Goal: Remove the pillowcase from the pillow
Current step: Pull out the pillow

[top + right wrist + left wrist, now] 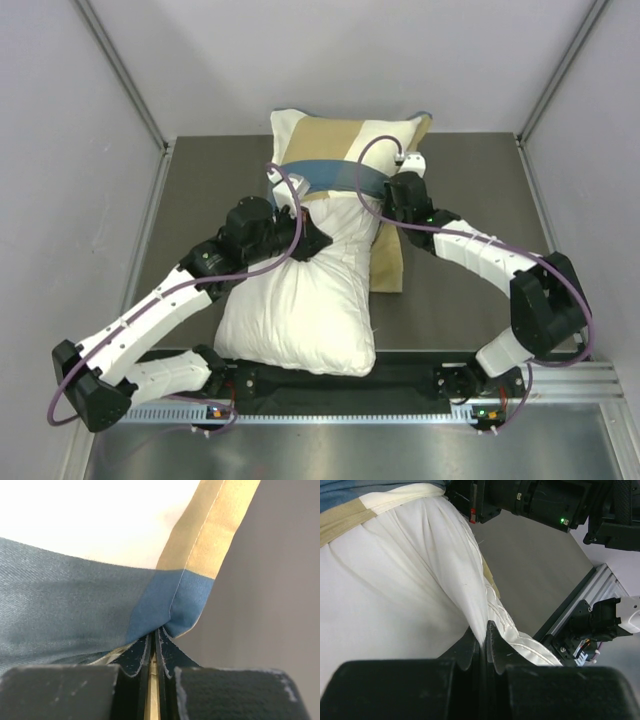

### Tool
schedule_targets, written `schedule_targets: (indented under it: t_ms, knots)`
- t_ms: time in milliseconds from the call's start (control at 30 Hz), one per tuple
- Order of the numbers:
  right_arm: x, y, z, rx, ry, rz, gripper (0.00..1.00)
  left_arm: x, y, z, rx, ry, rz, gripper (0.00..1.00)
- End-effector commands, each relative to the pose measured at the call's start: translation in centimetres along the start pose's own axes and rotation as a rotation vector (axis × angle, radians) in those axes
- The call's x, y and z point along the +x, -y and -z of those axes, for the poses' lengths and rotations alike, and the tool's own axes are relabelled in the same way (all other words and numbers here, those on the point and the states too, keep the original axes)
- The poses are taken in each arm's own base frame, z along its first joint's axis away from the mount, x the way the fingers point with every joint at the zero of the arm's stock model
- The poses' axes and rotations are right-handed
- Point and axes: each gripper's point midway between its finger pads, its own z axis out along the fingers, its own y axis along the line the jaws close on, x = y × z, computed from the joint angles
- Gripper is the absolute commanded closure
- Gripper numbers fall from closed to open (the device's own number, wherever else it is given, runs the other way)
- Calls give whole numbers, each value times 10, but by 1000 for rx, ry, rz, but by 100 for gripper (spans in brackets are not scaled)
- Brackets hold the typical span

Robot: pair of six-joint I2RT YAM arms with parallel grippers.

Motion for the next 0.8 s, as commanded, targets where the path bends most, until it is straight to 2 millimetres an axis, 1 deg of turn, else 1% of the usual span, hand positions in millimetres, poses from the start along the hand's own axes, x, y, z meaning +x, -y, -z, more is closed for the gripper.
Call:
schedule_targets:
  t_ms: [0,33,100,133,167,200,233,267,300,333,367,400,433,500,567,600,633,767]
  knots:
    - [-55,122,-16,434,159,0,100,-20,83,75,315,1,-14,100]
    - [-63,106,-14,334,190,-7,100,-19,78,72,294,1,-16,100]
    - [-63,88,-8,215,199,-1,100,-17,65,61,228,4,-3,100]
    - [-61,72,-1,109,189,4,100,-7,56,51,199,-20,11,100]
    - [-57,65,4,59,168,18,100,-8,51,43,182,-3,14,100]
    - [-52,59,8,19,150,32,98,-6,46,37,163,-7,29,100]
    - [-47,47,18,-65,131,40,93,2,39,26,142,-30,41,100]
    - [-37,43,24,-99,98,53,85,2,36,21,127,-29,47,100]
    - [-23,42,28,-125,66,61,70,-3,33,16,111,-7,56,100]
    - [-21,36,39,-171,65,63,59,-4,30,11,95,-4,62,100]
    - [-15,35,43,-186,52,66,50,-7,29,9,88,6,69,100]
    - [-9,32,47,-200,42,71,38,-11,31,8,90,18,76,100]
    - [0,33,52,-208,34,74,34,-19,33,6,100,50,75,100]
    - [23,35,60,-219,-20,70,30,-28,36,5,105,69,82,100]
    - [29,33,67,-231,-23,58,29,-31,36,3,97,70,81,100]
    - [39,31,72,-238,-33,44,28,-32,35,2,94,71,76,100]
    - [30,26,82,-266,7,30,27,-33,35,1,88,67,74,100]
    - [31,18,109,-310,19,-15,24,-37,29,-2,52,73,65,100]
